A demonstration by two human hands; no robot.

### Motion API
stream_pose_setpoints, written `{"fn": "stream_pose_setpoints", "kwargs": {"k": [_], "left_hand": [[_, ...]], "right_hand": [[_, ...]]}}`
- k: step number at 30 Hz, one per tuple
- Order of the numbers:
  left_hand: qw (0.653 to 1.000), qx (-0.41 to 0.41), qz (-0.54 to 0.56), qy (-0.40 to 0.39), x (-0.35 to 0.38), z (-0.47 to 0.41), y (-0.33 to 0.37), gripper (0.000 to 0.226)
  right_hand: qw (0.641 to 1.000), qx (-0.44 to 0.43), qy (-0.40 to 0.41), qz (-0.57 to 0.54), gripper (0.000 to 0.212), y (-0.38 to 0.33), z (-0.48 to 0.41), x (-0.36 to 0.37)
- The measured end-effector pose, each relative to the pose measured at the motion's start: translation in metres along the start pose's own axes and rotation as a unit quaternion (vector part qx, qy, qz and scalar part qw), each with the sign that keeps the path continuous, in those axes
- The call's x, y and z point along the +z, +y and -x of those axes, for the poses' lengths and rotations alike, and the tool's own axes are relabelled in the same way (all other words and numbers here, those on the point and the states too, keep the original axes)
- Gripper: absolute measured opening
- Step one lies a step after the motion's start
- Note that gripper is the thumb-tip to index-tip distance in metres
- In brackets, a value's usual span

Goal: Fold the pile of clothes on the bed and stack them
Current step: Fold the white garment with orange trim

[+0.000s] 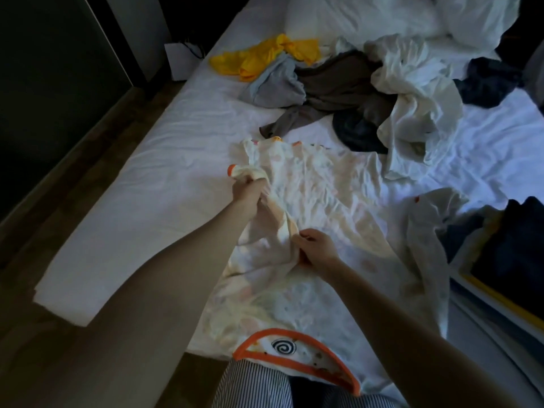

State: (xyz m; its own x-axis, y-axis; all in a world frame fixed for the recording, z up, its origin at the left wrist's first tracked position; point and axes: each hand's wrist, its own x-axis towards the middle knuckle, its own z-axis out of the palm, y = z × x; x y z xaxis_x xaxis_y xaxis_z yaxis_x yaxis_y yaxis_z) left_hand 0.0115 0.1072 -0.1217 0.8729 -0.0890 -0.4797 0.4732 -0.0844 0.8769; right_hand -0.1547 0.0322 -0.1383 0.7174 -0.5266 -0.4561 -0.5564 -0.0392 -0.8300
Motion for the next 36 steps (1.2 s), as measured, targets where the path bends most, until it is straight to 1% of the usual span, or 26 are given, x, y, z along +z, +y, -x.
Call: {"fn": "stream_pose_setpoints", "kwargs": {"k": [1, 3, 5, 6, 8, 10, 11, 12, 14, 16, 17, 18, 19, 20, 21, 22, 23, 25, 28, 29, 31, 32, 33, 34, 36], "left_hand": [[0.999, 0.038, 0.008, -0.017, 0.007, -0.002, 0.004, 0.031], [0.991, 0.097, -0.004, -0.089, 0.023, -0.002, 0.014, 0.029], [0.978, 0.124, -0.039, -0.161, 0.038, 0.006, 0.024, 0.029], [0.974, 0.123, -0.070, -0.174, 0.043, 0.009, 0.026, 0.029], [0.967, 0.113, -0.149, -0.171, 0.048, 0.016, 0.023, 0.022], [0.964, 0.087, -0.195, -0.156, 0.044, 0.021, 0.010, 0.017], [0.964, 0.086, -0.205, -0.148, 0.039, 0.023, 0.001, 0.013], [0.957, 0.104, -0.229, -0.143, 0.032, 0.023, -0.008, 0.012], [0.933, 0.143, -0.284, -0.169, 0.012, 0.025, -0.020, 0.017], [0.905, 0.166, -0.318, -0.228, -0.008, 0.030, -0.027, 0.021], [0.882, 0.187, -0.354, -0.247, -0.017, 0.031, -0.029, 0.021], [0.848, 0.206, -0.417, -0.254, -0.024, 0.029, -0.032, 0.023], [0.810, 0.220, -0.480, -0.256, -0.030, 0.029, -0.031, 0.030], [0.785, 0.217, -0.523, -0.252, -0.035, 0.029, -0.031, 0.039], [0.773, 0.207, -0.547, -0.247, -0.040, 0.029, -0.031, 0.044], [0.773, 0.195, -0.553, -0.240, -0.046, 0.028, -0.032, 0.046], [0.768, 0.194, -0.564, -0.233, -0.053, 0.029, -0.032, 0.047], [0.764, 0.198, -0.571, -0.226, -0.064, 0.034, -0.034, 0.048], [0.784, 0.153, -0.545, -0.255, -0.076, 0.038, -0.028, 0.053], [0.778, 0.139, -0.546, -0.279, -0.081, 0.040, -0.023, 0.054], [0.744, 0.111, -0.571, -0.330, -0.091, 0.041, -0.015, 0.051], [0.727, 0.095, -0.586, -0.345, -0.098, 0.042, -0.013, 0.048], [0.718, 0.082, -0.594, -0.353, -0.105, 0.044, -0.012, 0.045], [0.722, 0.074, -0.592, -0.351, -0.112, 0.044, -0.012, 0.040], [0.761, 0.064, -0.553, -0.333, -0.127, 0.045, -0.013, 0.029]], "right_hand": [[1.000, -0.003, -0.002, -0.013, 0.018, 0.001, -0.001, -0.001], [0.996, 0.001, -0.006, -0.094, 0.017, 0.006, -0.001, -0.003], [0.985, 0.008, 0.005, -0.172, 0.014, 0.013, 0.003, -0.007], [0.981, 0.016, 0.008, -0.192, 0.012, 0.016, 0.005, -0.010], [0.975, 0.036, -0.004, -0.220, 0.014, 0.017, 0.004, -0.013], [0.960, 0.071, -0.025, -0.270, 0.017, 0.014, 0.001, -0.016], [0.951, 0.087, -0.037, -0.293, 0.019, 0.012, -0.001, -0.018], [0.947, 0.094, -0.047, -0.305, 0.022, 0.010, -0.003, -0.019], [0.951, 0.079, -0.052, -0.294, 0.026, 0.007, -0.007, -0.018], [0.968, 0.054, -0.013, -0.243, 0.029, 0.002, -0.012, -0.014], [0.979, 0.049, 0.027, -0.198, 0.026, 0.000, -0.014, -0.012], [0.982, 0.055, 0.069, -0.167, 0.024, -0.002, -0.015, -0.011], [0.979, 0.066, 0.102, -0.161, 0.025, -0.002, -0.017, -0.011], [0.972, 0.077, 0.112, -0.190, 0.026, -0.002, -0.017, -0.011], [0.963, 0.087, 0.101, -0.235, 0.025, -0.001, -0.015, -0.011], [0.955, 0.090, 0.082, -0.269, 0.023, 0.000, -0.012, -0.011], [0.954, 0.090, 0.068, -0.277, 0.021, 0.001, -0.009, -0.012], [0.960, 0.094, 0.048, -0.258, 0.021, 0.003, -0.004, -0.012], [0.966, 0.098, 0.020, -0.239, 0.022, 0.004, 0.006, -0.011], [0.967, 0.097, 0.008, -0.237, 0.021, 0.004, 0.010, -0.009], [0.970, 0.094, -0.008, -0.225, 0.022, 0.003, 0.019, -0.007], [0.972, 0.093, -0.010, -0.217, 0.022, 0.002, 0.023, -0.005], [0.973, 0.092, -0.013, -0.211, 0.022, 0.001, 0.027, -0.003], [0.973, 0.093, -0.020, -0.210, 0.022, 0.000, 0.031, -0.002], [0.970, 0.099, -0.046, -0.216, 0.019, -0.001, 0.040, 0.004]]}}
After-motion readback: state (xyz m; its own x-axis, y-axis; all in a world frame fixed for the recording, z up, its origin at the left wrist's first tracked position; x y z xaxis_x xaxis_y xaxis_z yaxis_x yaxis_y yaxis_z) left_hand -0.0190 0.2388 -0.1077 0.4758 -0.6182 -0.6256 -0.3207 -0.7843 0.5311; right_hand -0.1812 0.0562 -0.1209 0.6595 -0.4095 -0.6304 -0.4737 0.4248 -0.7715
